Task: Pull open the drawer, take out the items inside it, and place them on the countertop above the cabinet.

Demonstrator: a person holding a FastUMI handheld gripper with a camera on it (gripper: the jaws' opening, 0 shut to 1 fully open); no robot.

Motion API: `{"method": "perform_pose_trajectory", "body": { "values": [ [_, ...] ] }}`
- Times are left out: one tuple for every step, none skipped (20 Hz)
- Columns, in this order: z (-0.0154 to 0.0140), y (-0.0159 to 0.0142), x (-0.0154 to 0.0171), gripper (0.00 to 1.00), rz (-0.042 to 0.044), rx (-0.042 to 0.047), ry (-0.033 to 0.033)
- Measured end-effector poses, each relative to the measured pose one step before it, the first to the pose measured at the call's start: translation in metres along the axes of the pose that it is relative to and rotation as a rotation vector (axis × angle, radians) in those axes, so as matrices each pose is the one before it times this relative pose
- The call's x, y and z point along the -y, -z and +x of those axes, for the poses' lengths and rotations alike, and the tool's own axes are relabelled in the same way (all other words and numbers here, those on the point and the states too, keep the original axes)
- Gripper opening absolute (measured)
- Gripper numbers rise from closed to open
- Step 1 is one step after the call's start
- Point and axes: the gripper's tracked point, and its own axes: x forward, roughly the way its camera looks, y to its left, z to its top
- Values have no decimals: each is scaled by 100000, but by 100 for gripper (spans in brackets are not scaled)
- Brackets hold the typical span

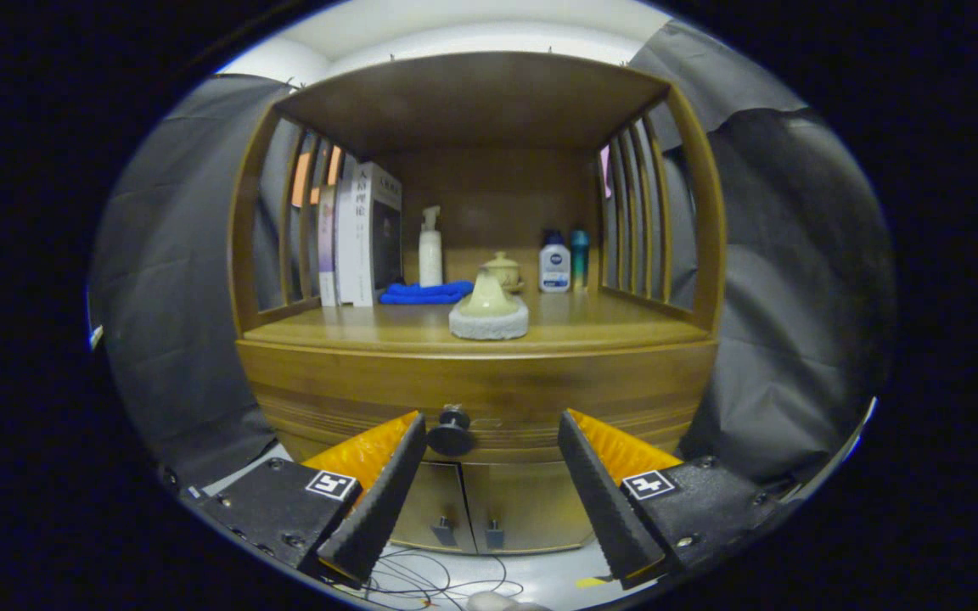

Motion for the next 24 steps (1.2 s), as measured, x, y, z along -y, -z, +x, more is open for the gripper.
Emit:
{"method": "perform_pose_trajectory", "body": {
  "values": [
    [-1699,-367,314,99,-450,1143,-306],
    [-1679,-280,309,99,84,1289,-223],
    [-1590,-410,227,99,848,1684,-221],
    [-1406,-330,206,99,931,1738,-146],
    [-1381,-175,282,99,743,1867,-216],
    [-1235,-18,549,99,454,1053,518],
    [-1061,123,554,99,511,514,1092],
    [-1183,36,701,99,1187,549,1117],
    [-819,-68,505,99,1299,332,708],
    [-662,61,483,99,1046,22,345],
    [-547,-14,395,99,326,-99,258],
    [-343,-298,685,99,-494,909,955],
    [-261,-111,572,99,-1084,343,1374],
    [-146,-108,354,99,-1424,1043,870],
    [-114,-120,212,99,-970,119,617],
    [-243,20,10,99,476,-136,-436],
    [-137,15,-214,99,1006,-381,-602],
    [-29,-39,141,99,453,154,-234],
    [48,-182,131,99,-459,427,425],
    [53,41,114,99,-912,182,183],
    [-30,75,-102,99,-402,-504,-201],
    [-10,75,-174,99,291,-384,-648],
    [-25,154,-195,99,620,-577,-539],
    [127,58,-56,99,184,-101,-424]
  ]
}}
